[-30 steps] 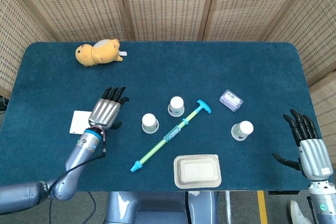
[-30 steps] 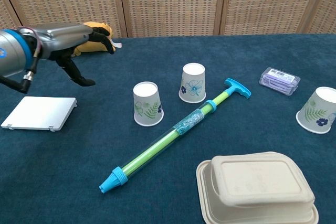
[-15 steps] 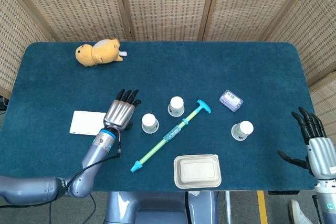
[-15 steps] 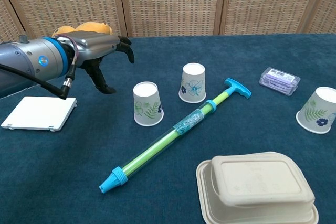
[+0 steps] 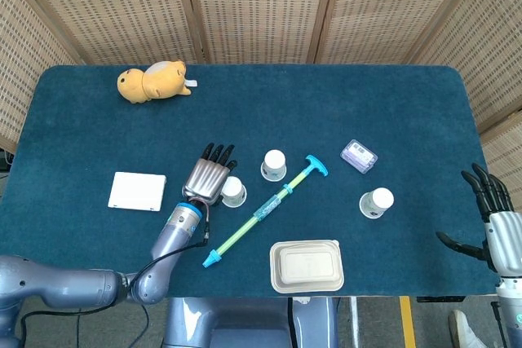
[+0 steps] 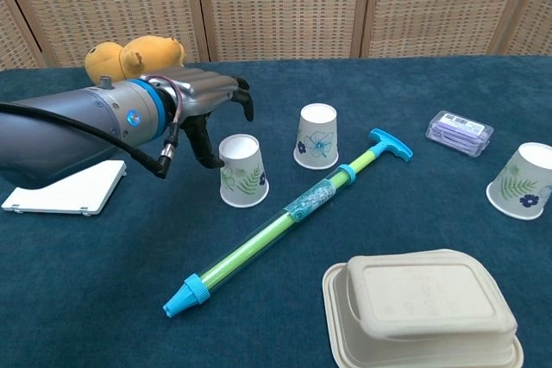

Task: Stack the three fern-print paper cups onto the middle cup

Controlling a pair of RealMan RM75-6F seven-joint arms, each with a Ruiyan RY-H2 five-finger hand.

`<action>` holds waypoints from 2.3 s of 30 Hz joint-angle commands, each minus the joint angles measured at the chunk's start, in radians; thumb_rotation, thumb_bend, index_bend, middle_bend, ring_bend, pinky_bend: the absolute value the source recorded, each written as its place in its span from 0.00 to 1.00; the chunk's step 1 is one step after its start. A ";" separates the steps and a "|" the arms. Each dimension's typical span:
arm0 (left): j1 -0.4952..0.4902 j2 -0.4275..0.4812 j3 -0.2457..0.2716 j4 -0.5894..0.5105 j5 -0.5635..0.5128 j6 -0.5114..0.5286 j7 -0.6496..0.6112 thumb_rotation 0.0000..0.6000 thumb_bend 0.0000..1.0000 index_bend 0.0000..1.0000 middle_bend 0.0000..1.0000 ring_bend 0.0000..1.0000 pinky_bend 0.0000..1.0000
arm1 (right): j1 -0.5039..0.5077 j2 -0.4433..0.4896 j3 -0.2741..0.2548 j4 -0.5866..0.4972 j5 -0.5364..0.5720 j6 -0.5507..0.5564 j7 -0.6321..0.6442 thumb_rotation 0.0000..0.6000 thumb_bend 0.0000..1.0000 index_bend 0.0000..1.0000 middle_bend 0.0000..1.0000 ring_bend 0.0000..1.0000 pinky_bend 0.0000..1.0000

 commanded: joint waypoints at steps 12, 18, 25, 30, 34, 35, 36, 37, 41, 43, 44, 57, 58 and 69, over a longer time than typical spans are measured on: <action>-0.052 -0.087 0.014 0.078 -0.028 0.013 0.011 1.00 0.29 0.49 0.00 0.00 0.02 | -0.007 0.001 0.011 0.027 0.007 0.021 0.055 1.00 0.18 0.07 0.00 0.00 0.00; -0.051 -0.078 0.002 0.073 0.007 0.026 -0.027 1.00 0.29 0.49 0.00 0.00 0.03 | -0.009 -0.001 0.013 0.031 0.010 0.025 0.060 1.00 0.18 0.07 0.00 0.00 0.00; -0.077 -0.022 -0.065 -0.005 0.006 0.047 -0.029 1.00 0.29 0.46 0.00 0.00 0.03 | -0.007 -0.002 0.015 0.036 0.016 0.016 0.066 1.00 0.18 0.07 0.00 0.00 0.00; -0.128 0.006 -0.126 -0.052 -0.021 0.065 -0.001 1.00 0.29 0.46 0.00 0.00 0.03 | -0.006 -0.003 0.018 0.046 0.026 0.007 0.085 1.00 0.18 0.07 0.00 0.00 0.00; -0.172 0.013 -0.165 -0.073 -0.033 0.068 0.013 1.00 0.29 0.46 0.00 0.00 0.03 | -0.002 -0.003 0.020 0.055 0.038 -0.008 0.106 1.00 0.18 0.07 0.00 0.00 0.00; -0.186 0.012 -0.173 -0.070 -0.030 0.071 0.018 1.00 0.29 0.46 0.00 0.00 0.03 | -0.001 -0.003 0.021 0.058 0.041 -0.013 0.113 1.00 0.18 0.07 0.00 0.00 0.00; -0.205 0.006 -0.183 -0.061 -0.028 0.070 0.025 1.00 0.29 0.46 0.00 0.00 0.03 | 0.002 -0.004 0.022 0.062 0.045 -0.020 0.123 1.00 0.18 0.07 0.00 0.00 0.00; -0.216 0.002 -0.189 -0.054 -0.032 0.070 0.028 1.00 0.29 0.46 0.00 0.00 0.03 | 0.003 -0.004 0.022 0.065 0.047 -0.023 0.128 1.00 0.18 0.07 0.00 0.00 0.00; -0.272 -0.030 -0.205 0.000 -0.059 0.056 0.038 1.00 0.29 0.46 0.00 0.00 0.03 | 0.005 -0.005 0.023 0.080 0.054 -0.035 0.155 1.00 0.18 0.07 0.00 0.00 0.00; -0.294 -0.046 -0.208 0.029 -0.067 0.045 0.036 1.00 0.29 0.45 0.00 0.00 0.03 | 0.006 -0.006 0.025 0.088 0.060 -0.041 0.166 1.00 0.18 0.07 0.00 0.00 0.00; -0.304 -0.054 -0.209 0.043 -0.075 0.041 0.035 1.00 0.29 0.45 0.00 0.00 0.03 | 0.007 -0.006 0.026 0.091 0.064 -0.045 0.172 1.00 0.18 0.07 0.00 0.00 0.00; -0.389 -0.117 -0.200 0.197 -0.139 0.008 0.039 1.00 0.29 0.44 0.00 0.00 0.03 | 0.004 -0.012 0.034 0.132 0.094 -0.067 0.225 1.00 0.18 0.07 0.00 0.00 0.00; -0.391 -0.118 -0.200 0.202 -0.140 0.007 0.039 1.00 0.29 0.44 0.00 0.00 0.03 | 0.003 -0.012 0.034 0.133 0.095 -0.067 0.225 1.00 0.18 0.07 0.00 0.00 0.00; -0.405 -0.148 -0.181 0.297 -0.178 -0.021 0.027 1.00 0.29 0.44 0.00 0.00 0.03 | 0.001 -0.014 0.037 0.139 0.098 -0.069 0.227 1.00 0.18 0.07 0.00 0.00 0.00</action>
